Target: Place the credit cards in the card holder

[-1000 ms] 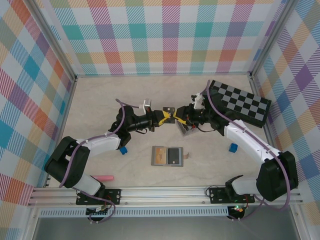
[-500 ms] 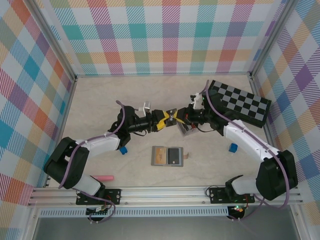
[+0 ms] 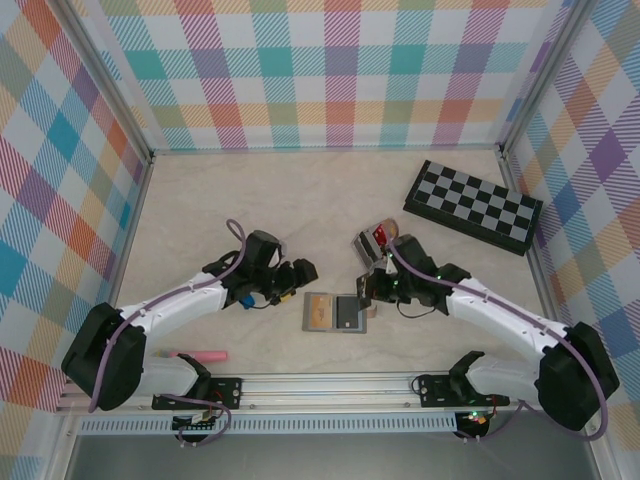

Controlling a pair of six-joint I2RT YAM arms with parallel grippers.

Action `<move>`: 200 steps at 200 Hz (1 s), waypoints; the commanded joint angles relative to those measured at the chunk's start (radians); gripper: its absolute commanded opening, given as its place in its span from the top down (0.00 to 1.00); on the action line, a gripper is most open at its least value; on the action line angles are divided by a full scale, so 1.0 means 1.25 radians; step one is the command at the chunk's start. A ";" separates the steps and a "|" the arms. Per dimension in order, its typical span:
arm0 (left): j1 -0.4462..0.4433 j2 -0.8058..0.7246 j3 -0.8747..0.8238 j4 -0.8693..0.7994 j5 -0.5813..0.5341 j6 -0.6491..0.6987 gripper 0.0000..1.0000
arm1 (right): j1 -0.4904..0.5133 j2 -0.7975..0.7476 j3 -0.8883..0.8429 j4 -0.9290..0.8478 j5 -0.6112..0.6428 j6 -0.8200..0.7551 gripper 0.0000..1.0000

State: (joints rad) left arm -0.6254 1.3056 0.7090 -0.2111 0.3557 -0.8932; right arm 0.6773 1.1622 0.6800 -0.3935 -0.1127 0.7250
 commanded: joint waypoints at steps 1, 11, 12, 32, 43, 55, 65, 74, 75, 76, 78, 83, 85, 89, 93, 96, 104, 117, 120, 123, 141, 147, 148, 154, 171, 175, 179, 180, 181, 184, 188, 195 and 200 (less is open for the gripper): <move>-0.026 0.019 -0.006 -0.066 -0.036 0.041 0.21 | 0.041 0.022 -0.033 0.050 0.046 0.025 0.94; -0.033 0.024 -0.009 -0.064 -0.041 0.041 0.21 | 0.051 0.034 -0.037 0.055 0.060 0.037 0.94; -0.033 0.026 -0.009 -0.064 -0.042 0.042 0.21 | 0.051 0.034 -0.038 0.055 0.060 0.037 0.94; -0.040 0.036 -0.013 -0.061 -0.036 0.040 0.21 | 0.055 0.045 -0.047 0.067 0.067 0.036 0.94; -0.044 0.044 -0.011 -0.033 -0.032 0.041 0.22 | 0.055 0.046 -0.051 0.063 0.074 0.033 0.94; -0.050 0.054 -0.009 -0.029 -0.028 0.044 0.22 | 0.055 0.044 -0.055 0.058 0.081 0.029 0.94; -0.054 0.063 -0.006 -0.027 -0.028 0.045 0.23 | 0.055 0.042 -0.056 0.048 0.089 0.029 0.94; -0.057 0.071 -0.005 -0.023 -0.027 0.044 0.23 | 0.055 0.043 -0.056 0.044 0.090 0.026 0.94; -0.058 0.071 -0.005 -0.022 -0.026 0.046 0.23 | 0.055 0.043 -0.056 0.045 0.091 0.027 0.94; -0.058 0.072 -0.005 -0.022 -0.026 0.046 0.23 | 0.055 0.043 -0.057 0.043 0.090 0.027 0.94; -0.059 0.073 -0.005 -0.020 -0.025 0.046 0.23 | 0.055 0.043 -0.057 0.042 0.090 0.026 0.94; -0.060 0.079 -0.006 -0.018 -0.025 0.044 0.23 | 0.055 0.044 -0.056 0.038 0.092 0.029 0.94; -0.061 0.081 -0.005 -0.017 -0.024 0.044 0.23 | 0.055 0.045 -0.057 0.038 0.094 0.029 0.94; -0.062 0.085 -0.005 -0.016 -0.023 0.044 0.23 | 0.055 0.045 -0.058 0.037 0.094 0.031 0.94; -0.064 0.088 -0.003 -0.014 -0.023 0.044 0.24 | 0.055 0.045 -0.061 0.038 0.095 0.032 0.94; -0.065 0.091 -0.003 -0.013 -0.022 0.044 0.24 | 0.055 0.046 -0.064 0.041 0.094 0.034 0.94; -0.068 0.101 -0.001 -0.010 -0.020 0.043 0.24 | 0.055 0.045 -0.072 0.048 0.093 0.035 0.94; -0.073 0.114 0.000 -0.005 -0.016 0.043 0.25 | 0.055 0.046 -0.084 0.068 0.085 0.041 0.94; -0.074 0.117 0.000 -0.002 -0.016 0.043 0.25 | 0.055 0.047 -0.086 0.073 0.082 0.044 0.94; -0.076 0.120 0.000 -0.001 -0.016 0.044 0.25 | 0.055 0.049 -0.088 0.076 0.078 0.047 0.94; -0.085 0.137 0.001 0.006 -0.018 0.043 0.26 | 0.055 0.051 -0.104 0.114 0.054 0.068 0.94; -0.088 0.143 0.000 0.009 -0.018 0.041 0.27 | 0.055 0.051 -0.110 0.125 0.050 0.076 0.94; -0.089 0.144 0.001 0.010 -0.018 0.041 0.27 | 0.055 0.051 -0.110 0.127 0.049 0.077 0.94; -0.092 0.150 0.000 0.013 -0.019 0.040 0.28 | 0.055 0.051 -0.113 0.134 0.048 0.082 0.94; -0.098 0.166 0.000 0.017 -0.020 0.040 0.32 | 0.055 0.048 -0.111 0.130 0.052 0.097 0.94; -0.100 0.169 -0.001 0.018 -0.021 0.040 0.33 | 0.054 0.045 -0.110 0.129 0.053 0.099 0.94; -0.101 0.170 0.000 0.019 -0.022 0.040 0.35 | 0.055 0.042 -0.109 0.129 0.053 0.100 0.94; -0.102 0.171 0.000 0.018 -0.022 0.040 0.35 | 0.055 0.041 -0.108 0.128 0.054 0.101 0.94; -0.102 0.171 0.000 0.019 -0.022 0.040 0.35 | 0.055 0.040 -0.108 0.128 0.054 0.101 0.94; -0.104 0.173 0.001 0.018 -0.023 0.040 0.36 | 0.055 0.036 -0.107 0.126 0.056 0.101 0.94; -0.105 0.174 -0.001 0.018 -0.024 0.040 0.37 | 0.055 0.032 -0.104 0.121 0.060 0.102 0.94; -0.106 0.175 -0.001 0.016 -0.028 0.037 0.38 | 0.055 0.024 -0.097 0.106 0.071 0.102 0.94; -0.108 0.175 -0.001 0.017 -0.032 0.036 0.39 | 0.055 0.019 -0.092 0.094 0.080 0.101 0.93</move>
State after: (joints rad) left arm -0.7372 1.5108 0.7082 -0.2218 0.3180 -0.8478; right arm 0.7406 1.2148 0.5587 -0.2485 -0.0364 0.8276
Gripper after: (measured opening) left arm 0.625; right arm 0.066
